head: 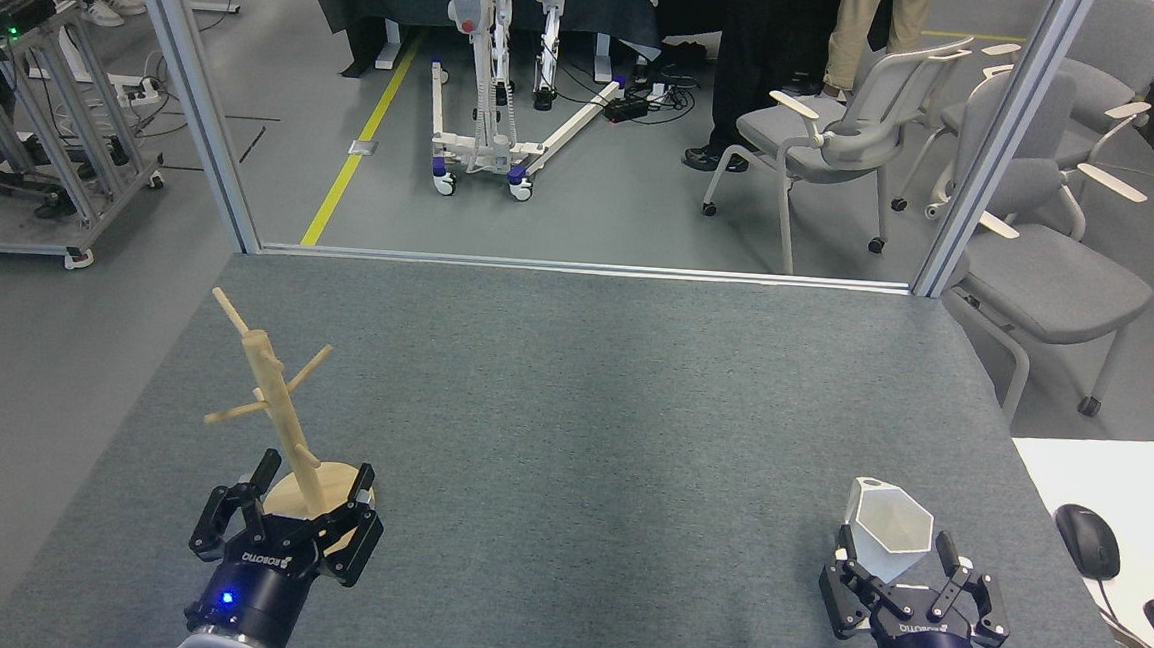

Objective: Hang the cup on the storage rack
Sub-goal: 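Grip the white hexagonal cup firmly with the right gripper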

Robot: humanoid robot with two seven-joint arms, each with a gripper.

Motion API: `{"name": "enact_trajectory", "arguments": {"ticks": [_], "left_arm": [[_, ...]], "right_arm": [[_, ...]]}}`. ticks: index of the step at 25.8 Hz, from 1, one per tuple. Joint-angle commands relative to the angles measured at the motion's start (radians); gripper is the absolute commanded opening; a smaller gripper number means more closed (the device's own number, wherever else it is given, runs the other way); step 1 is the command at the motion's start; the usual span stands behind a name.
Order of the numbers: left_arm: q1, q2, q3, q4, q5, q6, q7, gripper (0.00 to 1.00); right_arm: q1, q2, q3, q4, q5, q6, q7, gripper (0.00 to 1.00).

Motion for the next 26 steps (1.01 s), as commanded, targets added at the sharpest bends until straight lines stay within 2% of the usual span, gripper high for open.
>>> {"name": "enact_trajectory", "arguments": {"ticks": [1, 9, 18, 26], "left_arm": [[-0.004, -0.001, 0.0, 0.0, 0.0, 0.0, 0.0, 1.0], [-0.004, -0.001, 0.0, 0.002, 0.0, 0.0, 0.0, 1.0], [0.005, 0.002, 0.0, -0.001, 0.002, 0.0, 0.002, 1.0], [0.007, 0.002, 0.003, -0.001, 0.003, 0.0, 0.002, 1.0]], "right_arm": [[-0.003, -0.01, 0.009, 0.095, -0.011, 0.001, -0.005, 0.99], [-0.01, -0.01, 0.035, 0.169, -0.014, 0.001, -0.008, 0.99], [-0.097, -0.017, 0.035, 0.265, -0.027, 0.001, -0.008, 0.99], [-0.12, -0.03, 0.029, 0.287, -0.038, 0.002, -0.008, 0.99]]}}
